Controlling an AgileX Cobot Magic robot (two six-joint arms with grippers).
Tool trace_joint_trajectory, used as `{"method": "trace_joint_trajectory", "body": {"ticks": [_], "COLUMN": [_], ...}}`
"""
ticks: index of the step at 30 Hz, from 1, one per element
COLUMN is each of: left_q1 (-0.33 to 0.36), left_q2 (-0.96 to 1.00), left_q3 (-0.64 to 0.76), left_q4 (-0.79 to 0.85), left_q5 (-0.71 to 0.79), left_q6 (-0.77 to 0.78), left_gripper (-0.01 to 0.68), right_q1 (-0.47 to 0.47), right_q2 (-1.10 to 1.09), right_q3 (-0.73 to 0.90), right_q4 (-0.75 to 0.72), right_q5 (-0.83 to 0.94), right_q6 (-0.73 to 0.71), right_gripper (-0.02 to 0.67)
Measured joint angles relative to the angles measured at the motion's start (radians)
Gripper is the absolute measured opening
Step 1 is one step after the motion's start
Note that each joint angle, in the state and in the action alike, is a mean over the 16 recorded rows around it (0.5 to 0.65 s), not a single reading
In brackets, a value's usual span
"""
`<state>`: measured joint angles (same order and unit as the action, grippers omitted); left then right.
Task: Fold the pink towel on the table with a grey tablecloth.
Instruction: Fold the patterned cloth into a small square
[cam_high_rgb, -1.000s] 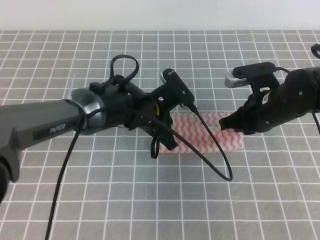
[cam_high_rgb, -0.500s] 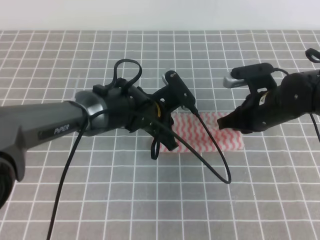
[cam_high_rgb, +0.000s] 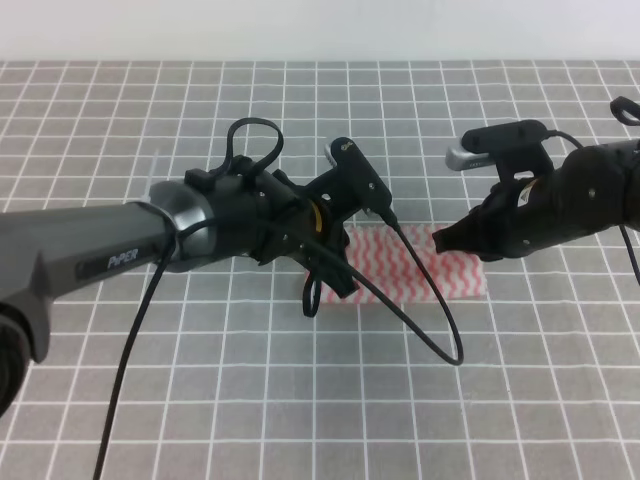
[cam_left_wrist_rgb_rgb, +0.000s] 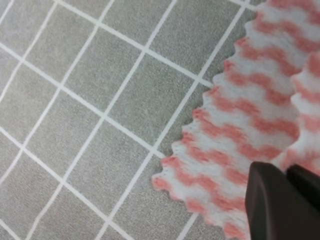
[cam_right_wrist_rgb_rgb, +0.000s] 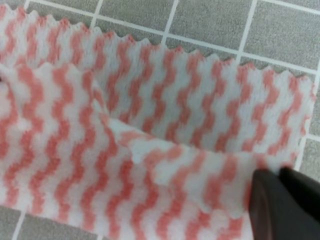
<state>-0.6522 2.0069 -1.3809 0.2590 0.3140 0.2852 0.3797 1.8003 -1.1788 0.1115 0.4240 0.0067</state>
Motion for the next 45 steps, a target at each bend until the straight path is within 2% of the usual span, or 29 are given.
{"method": "trace_joint_trajectory", "body": {"ticks": [45], "left_q1": [0.018], "left_q2": [0.036], "left_q3": [-0.001], "left_q4": [0.002], "left_q5": [-0.058], "left_q6": [-0.039], "left_gripper": [-0.001], "right_q1": [-0.027], "right_q2": [0.043], "right_q3": [-0.001], "right_q4": [-0.006], "right_q5": [-0.096], "right_q6": [-0.001], "right_gripper": [-0.017]}}
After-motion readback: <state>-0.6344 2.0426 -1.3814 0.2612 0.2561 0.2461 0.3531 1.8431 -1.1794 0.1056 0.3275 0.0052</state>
